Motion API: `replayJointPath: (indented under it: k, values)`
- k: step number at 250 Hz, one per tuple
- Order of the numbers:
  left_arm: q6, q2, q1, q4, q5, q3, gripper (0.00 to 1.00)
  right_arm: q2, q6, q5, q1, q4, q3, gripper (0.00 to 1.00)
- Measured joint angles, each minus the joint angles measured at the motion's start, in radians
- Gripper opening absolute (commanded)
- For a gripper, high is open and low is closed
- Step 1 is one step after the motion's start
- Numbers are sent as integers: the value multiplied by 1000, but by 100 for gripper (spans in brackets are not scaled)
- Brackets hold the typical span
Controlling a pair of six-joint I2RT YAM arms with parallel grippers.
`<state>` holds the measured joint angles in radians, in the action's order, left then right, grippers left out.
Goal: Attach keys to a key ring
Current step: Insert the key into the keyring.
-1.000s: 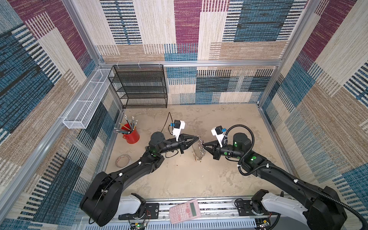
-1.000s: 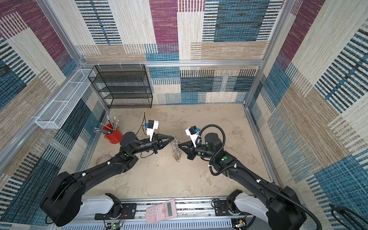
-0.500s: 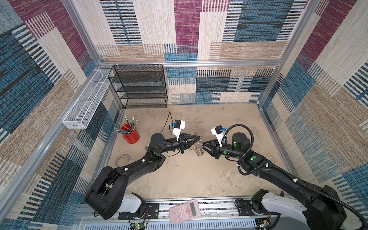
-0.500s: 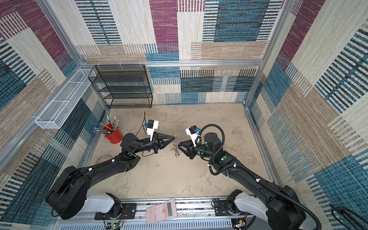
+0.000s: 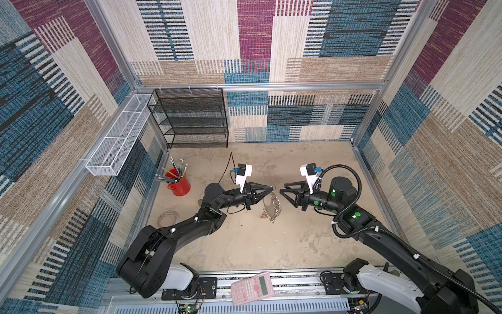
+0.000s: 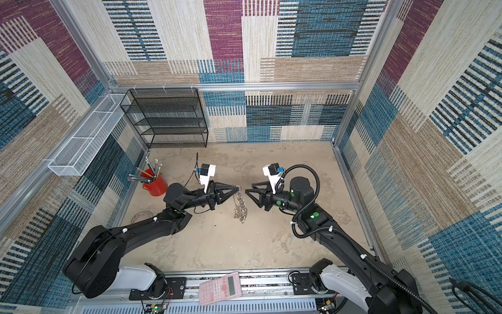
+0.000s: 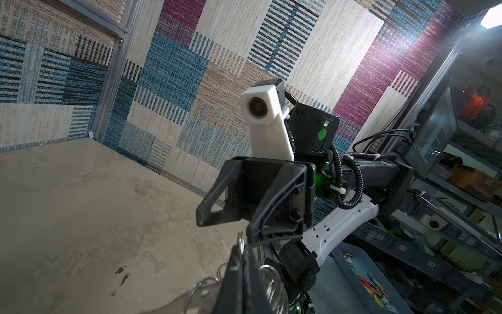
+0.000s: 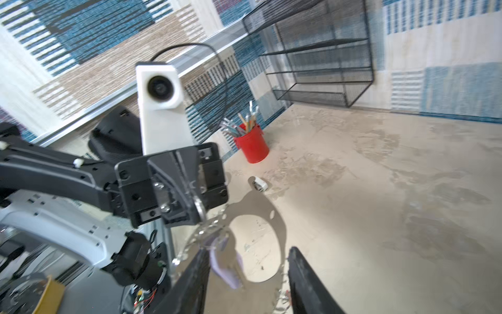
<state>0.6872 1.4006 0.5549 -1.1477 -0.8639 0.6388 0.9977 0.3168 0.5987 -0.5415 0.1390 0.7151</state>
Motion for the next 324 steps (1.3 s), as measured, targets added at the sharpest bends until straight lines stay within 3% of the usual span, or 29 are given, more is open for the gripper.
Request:
replayJointPath:
  k: [76,145,224,265,324]
  values:
    - [1,1,3,5,-4,0,0,49,0,69,-28,66,5,28]
    - [0,1,4,9,-10,0,0,62,2,72,-29,74,5,1]
    - [-20,-35,4,114,-30,9,0,51,8,75,-29,73,-7,0]
    - [-92,-87,6,269,-41,45,12,36,6,75,-31,72,-10,0]
    - [-236,-144,6,577,-94,138,21,30,-4,61,-29,47,-17,0]
